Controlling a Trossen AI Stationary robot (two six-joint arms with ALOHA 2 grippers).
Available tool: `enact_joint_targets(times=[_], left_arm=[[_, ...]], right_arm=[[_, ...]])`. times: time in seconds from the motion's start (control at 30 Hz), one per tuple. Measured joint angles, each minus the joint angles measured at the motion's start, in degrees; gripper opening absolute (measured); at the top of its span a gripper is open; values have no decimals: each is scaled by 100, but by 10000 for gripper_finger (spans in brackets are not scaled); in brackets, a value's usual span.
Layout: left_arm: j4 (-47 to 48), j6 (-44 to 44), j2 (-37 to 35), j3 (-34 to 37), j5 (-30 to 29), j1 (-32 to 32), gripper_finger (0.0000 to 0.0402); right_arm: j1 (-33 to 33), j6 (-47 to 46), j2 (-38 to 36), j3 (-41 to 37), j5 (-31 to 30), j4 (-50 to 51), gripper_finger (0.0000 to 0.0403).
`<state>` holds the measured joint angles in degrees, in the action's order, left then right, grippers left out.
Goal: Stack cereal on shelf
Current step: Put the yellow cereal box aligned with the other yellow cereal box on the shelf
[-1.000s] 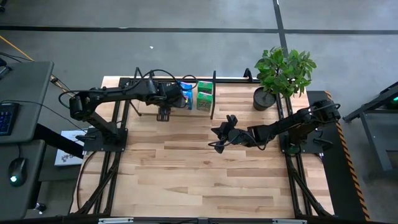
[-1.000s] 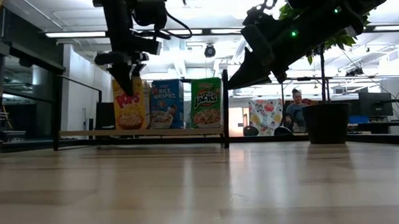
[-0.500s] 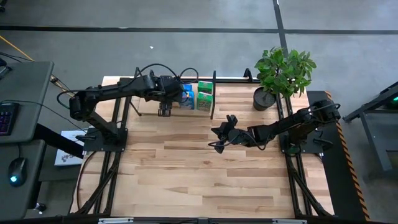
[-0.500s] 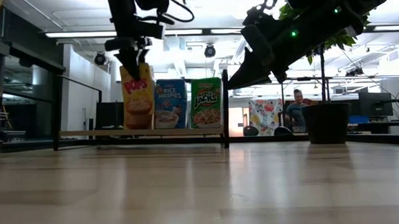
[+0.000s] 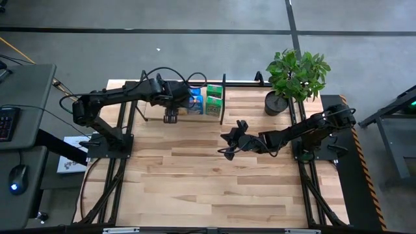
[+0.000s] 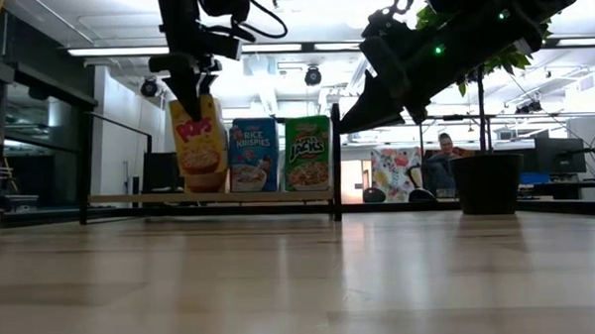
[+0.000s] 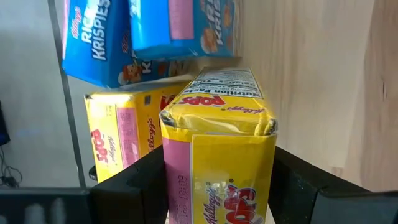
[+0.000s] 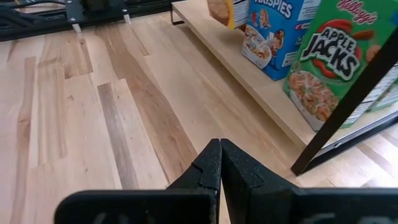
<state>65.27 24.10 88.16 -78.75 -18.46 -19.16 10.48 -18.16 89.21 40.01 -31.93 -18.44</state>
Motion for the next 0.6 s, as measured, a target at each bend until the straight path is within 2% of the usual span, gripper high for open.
enact_joint_targets(times=[0.6], left_arm=[[-76,-3,0,2,33,0,203]], right_arm=[[2,-1,0,0,67,0,0]])
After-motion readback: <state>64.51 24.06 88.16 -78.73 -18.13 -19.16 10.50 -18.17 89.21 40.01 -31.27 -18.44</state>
